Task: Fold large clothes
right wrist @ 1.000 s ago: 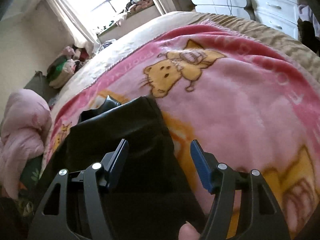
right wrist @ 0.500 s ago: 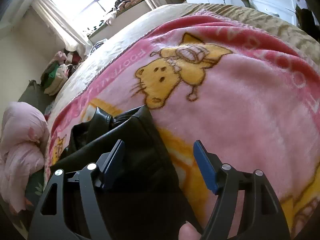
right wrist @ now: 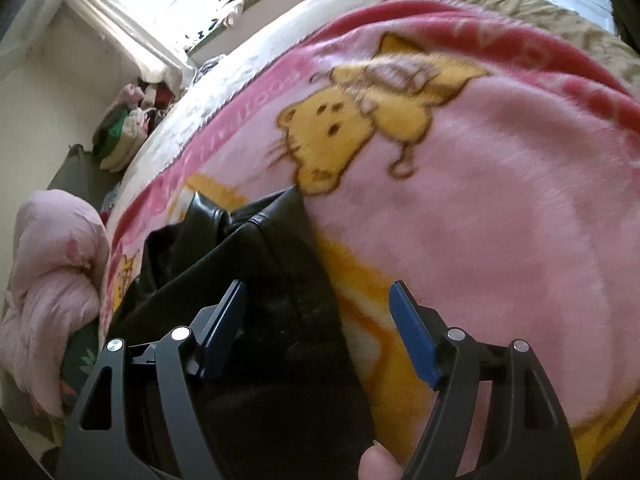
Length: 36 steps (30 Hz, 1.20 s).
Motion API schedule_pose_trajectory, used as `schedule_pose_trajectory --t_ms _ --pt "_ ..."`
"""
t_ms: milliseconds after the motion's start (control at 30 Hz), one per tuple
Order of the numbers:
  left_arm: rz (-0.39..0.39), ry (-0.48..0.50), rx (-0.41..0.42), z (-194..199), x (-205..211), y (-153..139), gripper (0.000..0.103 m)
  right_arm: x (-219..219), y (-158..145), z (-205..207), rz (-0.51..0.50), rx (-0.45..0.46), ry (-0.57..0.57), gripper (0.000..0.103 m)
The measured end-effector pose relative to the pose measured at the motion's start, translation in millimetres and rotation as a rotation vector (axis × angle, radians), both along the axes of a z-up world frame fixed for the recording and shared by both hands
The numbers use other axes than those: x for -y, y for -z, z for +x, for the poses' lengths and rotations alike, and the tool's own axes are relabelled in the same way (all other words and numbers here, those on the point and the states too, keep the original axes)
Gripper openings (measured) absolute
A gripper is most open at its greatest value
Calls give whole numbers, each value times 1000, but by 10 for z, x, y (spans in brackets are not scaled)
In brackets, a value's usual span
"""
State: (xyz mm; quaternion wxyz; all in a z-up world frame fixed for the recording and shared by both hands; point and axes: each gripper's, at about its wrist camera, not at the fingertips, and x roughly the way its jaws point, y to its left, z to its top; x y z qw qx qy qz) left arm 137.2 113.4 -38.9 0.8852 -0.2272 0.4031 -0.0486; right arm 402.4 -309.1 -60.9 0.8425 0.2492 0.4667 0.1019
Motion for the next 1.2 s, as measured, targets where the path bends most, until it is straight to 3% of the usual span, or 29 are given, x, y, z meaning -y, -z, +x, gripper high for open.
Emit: schedule_pose_trajectory --t_ms 33,67,100,133,200,333,400,533,600,667,800,933,1033,1133,1200 --pt "-13 -5 2 1 -15 12 11 -18 13 15 12 2 -13 61" --pt "-20 -8 8 -11 -31 10 11 -49 28 35 25 5 -39 42" --pt "-11 -10 21 -8 -25 -28 11 -67 15 34 -3 12 -40 40" --pt "4 -9 34 -13 -15 -76 11 -68 -8 25 -38 29 -32 23" --pt "41 -6 69 39 21 -227 11 36 -24 -6 -4 63 5 18" --pt "65 6 153 265 32 -619 10 262 83 -14 59 41 109 10" --pt "82 24 203 412 70 -862 10 309 144 -8 78 28 131 9" --pt "199 72 262 722 267 -1190 10 296 158 -12 43 26 131 9" --pt "259 81 227 927 267 -1088 10 334 121 -42 43 28 126 16" --pt "281 77 161 1087 185 -876 10 419 34 -116 58 47 131 40" --pt "267 47 22 1226 -88 -333 10 416 -255 -292 21 150 115 41" --pt "244 35 31 1098 -123 -194 11 39 -468 -339 -20 213 -36 41" --pt "231 31 56 1001 -137 -194 11 -378 -497 -322 -106 227 -153 41" --pt "223 32 70 933 -163 -171 11 -655 -370 -235 -212 174 -194 43" --pt "210 39 70 934 -168 -168 11 -672 -163 -120 -320 66 -160 42"
